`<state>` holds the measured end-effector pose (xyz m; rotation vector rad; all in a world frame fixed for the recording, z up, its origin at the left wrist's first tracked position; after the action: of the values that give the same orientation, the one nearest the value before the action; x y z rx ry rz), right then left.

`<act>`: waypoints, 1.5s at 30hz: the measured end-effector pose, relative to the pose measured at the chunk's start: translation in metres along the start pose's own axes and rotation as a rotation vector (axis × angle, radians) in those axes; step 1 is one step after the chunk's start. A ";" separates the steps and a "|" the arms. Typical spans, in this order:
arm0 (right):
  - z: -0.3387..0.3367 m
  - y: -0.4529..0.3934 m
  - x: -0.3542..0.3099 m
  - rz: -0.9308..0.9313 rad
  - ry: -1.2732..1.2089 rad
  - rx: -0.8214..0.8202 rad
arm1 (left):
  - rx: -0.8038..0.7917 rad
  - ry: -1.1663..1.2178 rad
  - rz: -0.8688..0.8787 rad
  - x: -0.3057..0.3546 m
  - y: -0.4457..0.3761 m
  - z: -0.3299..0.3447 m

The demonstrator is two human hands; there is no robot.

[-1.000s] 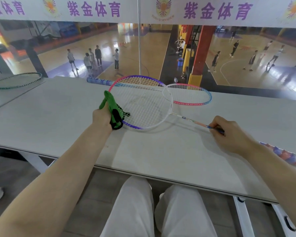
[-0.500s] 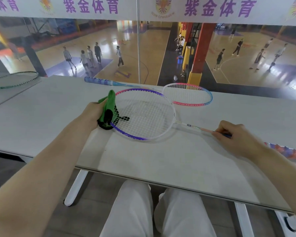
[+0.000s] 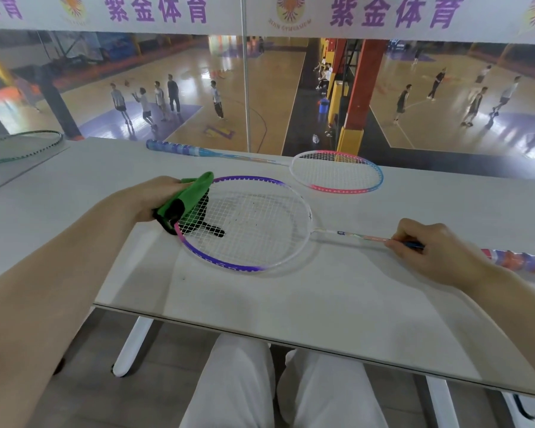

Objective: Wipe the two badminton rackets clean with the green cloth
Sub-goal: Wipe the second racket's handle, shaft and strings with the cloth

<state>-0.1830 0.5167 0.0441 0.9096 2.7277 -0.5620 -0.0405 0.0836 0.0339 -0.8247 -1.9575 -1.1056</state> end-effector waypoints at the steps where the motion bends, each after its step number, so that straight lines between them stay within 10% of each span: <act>1: -0.001 0.000 0.000 -0.007 -0.003 0.000 | -0.014 -0.014 0.011 0.004 -0.001 0.000; 45: 0.006 -0.045 -0.019 -0.322 0.096 -0.070 | -0.498 -1.091 0.263 0.097 0.001 0.160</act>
<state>-0.1952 0.4717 0.0575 0.4938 2.9825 -0.4841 -0.1359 0.2429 0.0571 -2.2419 -2.2682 -1.0844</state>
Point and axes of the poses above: each hand's wrist, its own y-axis away from the middle knuckle, its own z-axis out of the palm, x = y × z, the point moved 8 cm from there along -y, towards the middle knuckle, and after that the axes turned 6 degrees about -z, right-handed, at the moved point
